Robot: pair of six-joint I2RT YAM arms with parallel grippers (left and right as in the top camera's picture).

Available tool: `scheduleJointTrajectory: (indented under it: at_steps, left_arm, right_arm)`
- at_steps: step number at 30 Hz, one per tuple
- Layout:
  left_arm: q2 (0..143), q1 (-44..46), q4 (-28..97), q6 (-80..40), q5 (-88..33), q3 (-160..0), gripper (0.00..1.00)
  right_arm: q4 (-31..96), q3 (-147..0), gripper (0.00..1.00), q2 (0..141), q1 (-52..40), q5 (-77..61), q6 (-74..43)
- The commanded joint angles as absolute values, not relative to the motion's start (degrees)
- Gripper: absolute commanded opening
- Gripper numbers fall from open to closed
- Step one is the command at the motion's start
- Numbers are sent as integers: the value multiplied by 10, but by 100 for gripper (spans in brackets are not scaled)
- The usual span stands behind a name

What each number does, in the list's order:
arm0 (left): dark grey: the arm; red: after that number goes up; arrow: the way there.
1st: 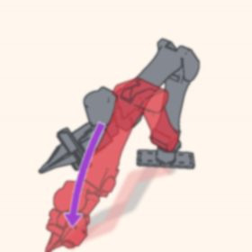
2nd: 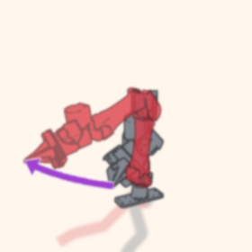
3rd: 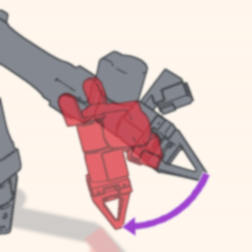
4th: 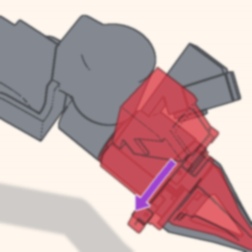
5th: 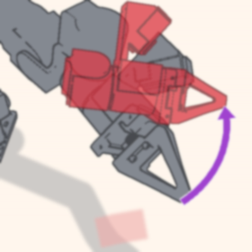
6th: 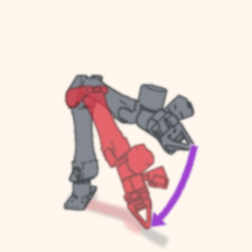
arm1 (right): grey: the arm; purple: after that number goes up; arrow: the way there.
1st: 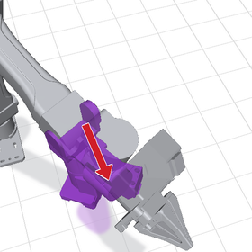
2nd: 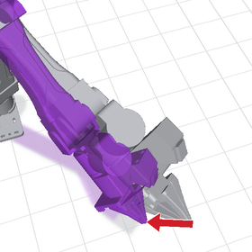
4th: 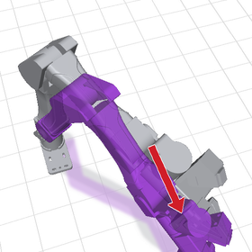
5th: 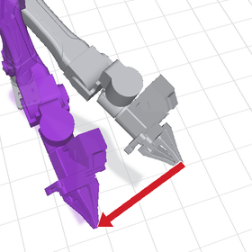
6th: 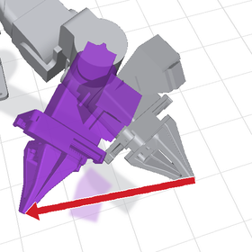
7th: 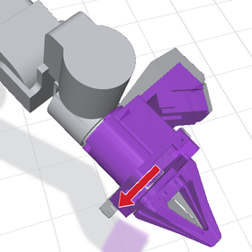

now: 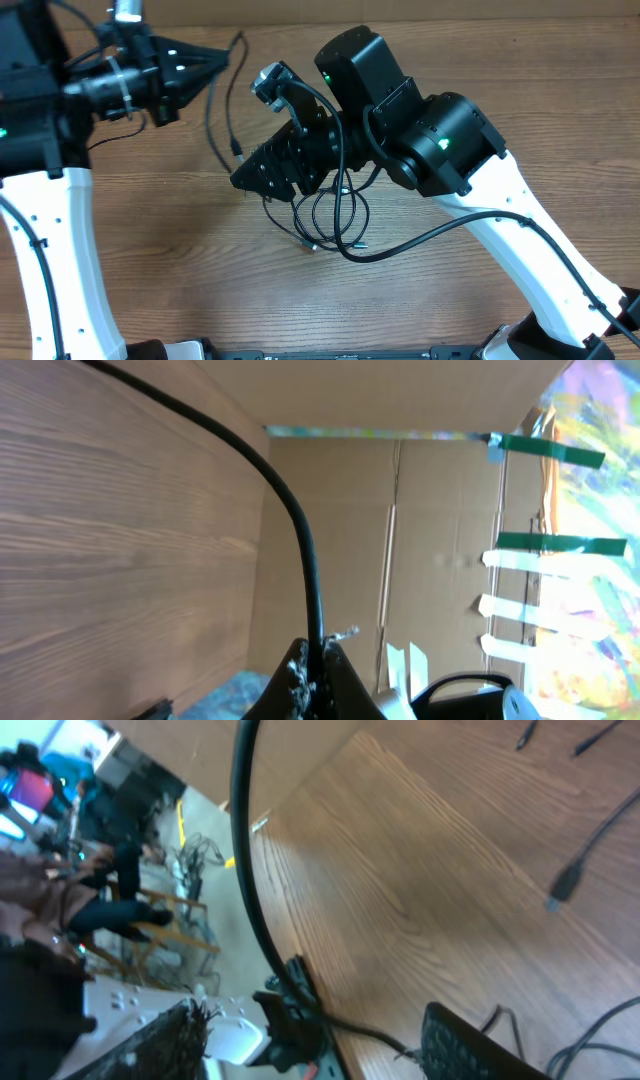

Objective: Untangle cables

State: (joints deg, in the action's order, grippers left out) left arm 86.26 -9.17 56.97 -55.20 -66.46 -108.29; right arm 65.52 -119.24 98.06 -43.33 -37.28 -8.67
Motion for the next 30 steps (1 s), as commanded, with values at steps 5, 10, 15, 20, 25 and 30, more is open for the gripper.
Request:
scheduleJointTrajectory:
  at_steps: [5,10,15,20,25,30]
  left_arm:
    - [856,1,479,-710,-568,-1086,4]
    - [856,12,447,-724,-535,-1086,4]
    - [856,3,453,-717,-510,-1086,4]
    - [856,0,454,-685,-507,-1086,4]
    - [856,0,487,-667,-462,-1086,4]
    - [856,0,512,-655,-441,-1086,4]
  right_arm:
    - [643,-1200,54,981,-440,-335,-139]
    - [645,-1200,28,981,-440,-335,-139]
    - [654,-1200,25,981,-440,-323,-140]
    - [655,-1200,26,981,-439,-304,-140]
    - [658,-1200,26,981,-439,-264,-140]
    - [661,-1200,22,981,-439,-255,-142]
